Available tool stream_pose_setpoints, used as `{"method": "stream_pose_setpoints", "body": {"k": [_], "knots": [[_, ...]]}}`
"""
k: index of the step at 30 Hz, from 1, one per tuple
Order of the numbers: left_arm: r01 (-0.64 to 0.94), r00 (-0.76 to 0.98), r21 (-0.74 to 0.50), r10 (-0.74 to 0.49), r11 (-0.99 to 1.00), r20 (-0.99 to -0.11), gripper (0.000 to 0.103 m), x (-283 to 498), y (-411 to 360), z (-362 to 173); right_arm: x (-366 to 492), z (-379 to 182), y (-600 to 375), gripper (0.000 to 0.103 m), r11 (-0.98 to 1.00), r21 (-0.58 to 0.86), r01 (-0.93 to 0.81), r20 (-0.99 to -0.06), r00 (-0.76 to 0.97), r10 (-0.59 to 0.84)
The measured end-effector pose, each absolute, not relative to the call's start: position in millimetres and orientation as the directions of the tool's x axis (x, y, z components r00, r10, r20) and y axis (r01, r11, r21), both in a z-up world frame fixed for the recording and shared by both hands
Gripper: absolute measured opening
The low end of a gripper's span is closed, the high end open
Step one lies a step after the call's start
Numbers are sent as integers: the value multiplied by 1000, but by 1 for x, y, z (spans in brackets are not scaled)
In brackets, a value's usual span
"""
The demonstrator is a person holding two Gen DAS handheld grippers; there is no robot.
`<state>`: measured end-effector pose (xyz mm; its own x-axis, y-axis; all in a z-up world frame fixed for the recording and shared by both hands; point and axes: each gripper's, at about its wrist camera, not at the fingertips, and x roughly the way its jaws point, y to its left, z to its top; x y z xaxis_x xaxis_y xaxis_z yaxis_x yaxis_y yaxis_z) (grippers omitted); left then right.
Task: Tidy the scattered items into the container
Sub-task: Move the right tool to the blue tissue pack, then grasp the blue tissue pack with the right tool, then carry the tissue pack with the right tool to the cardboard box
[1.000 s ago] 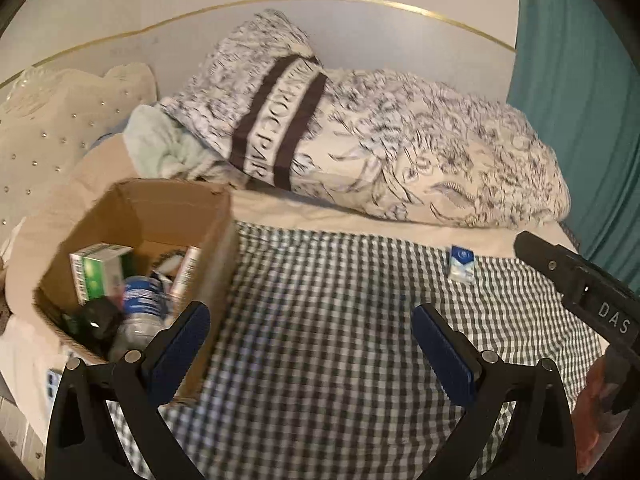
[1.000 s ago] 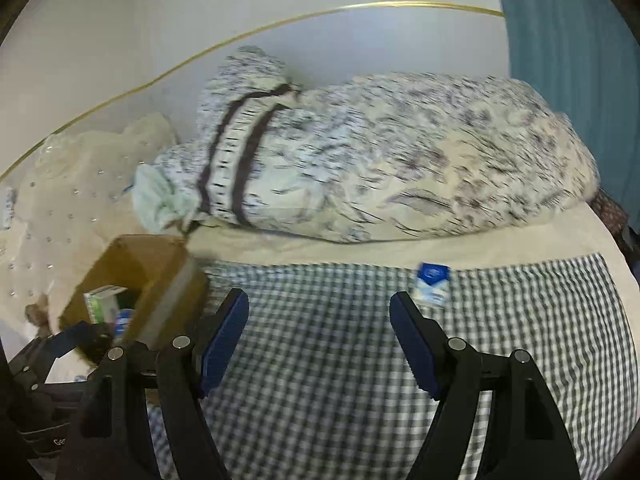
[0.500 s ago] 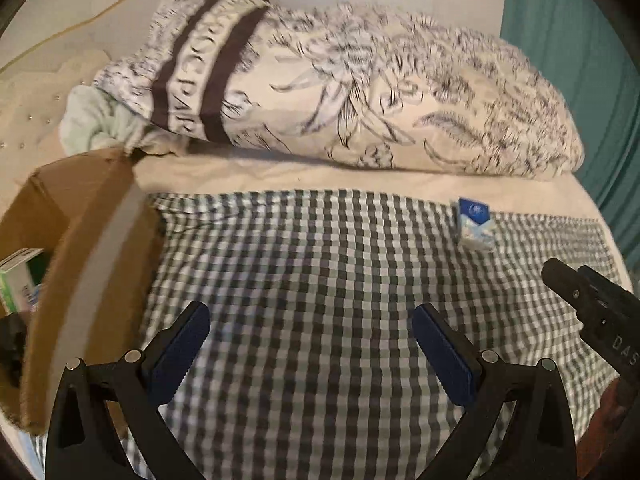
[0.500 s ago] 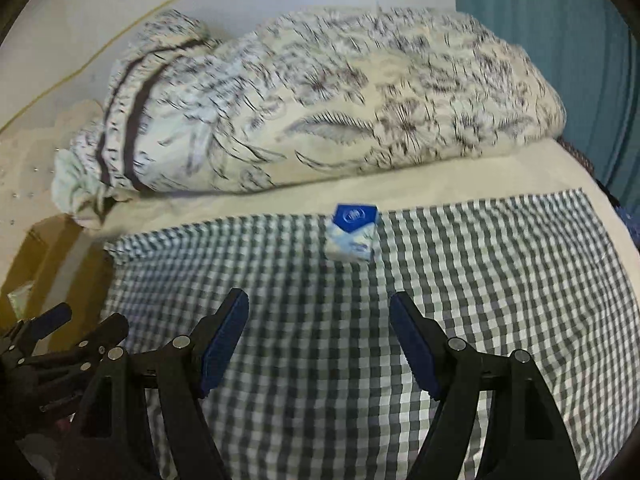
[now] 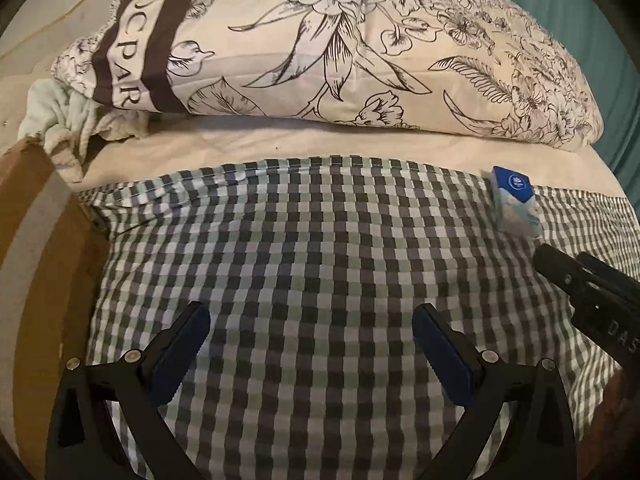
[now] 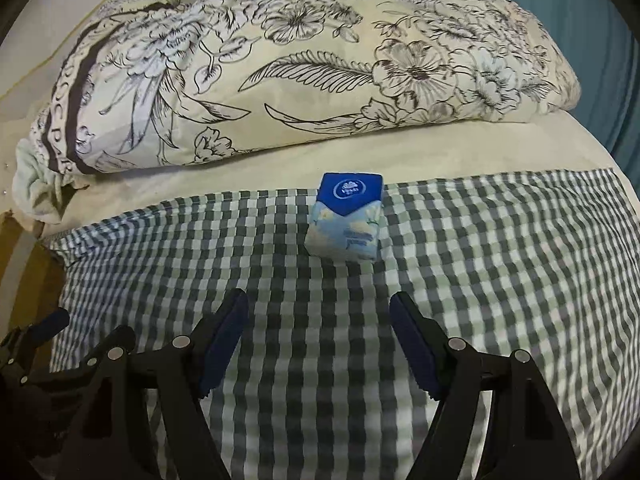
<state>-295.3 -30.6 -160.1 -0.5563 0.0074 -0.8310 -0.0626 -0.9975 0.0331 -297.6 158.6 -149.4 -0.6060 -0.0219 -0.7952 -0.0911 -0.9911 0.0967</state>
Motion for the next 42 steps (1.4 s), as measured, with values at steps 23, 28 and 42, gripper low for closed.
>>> {"method": "stream_pose_setpoints", "body": {"k": [23,28,42], "knots": [[-16,-519,-16,22,-1000,-855,103,-314,-30,-189,-348,-197,154,51,-978,-38,-203,-745,-646,163],[11,-549,-9,2,-1000,-836,103,-284,-39,-165,-312,-183,139,51,-990,-23,-137,-741,-662,109],[87,-602,-45,-17,-995,-798,103,-185,-82,-106,-192,-118,99,51,-995,83,50,-734,-673,-95]]}}
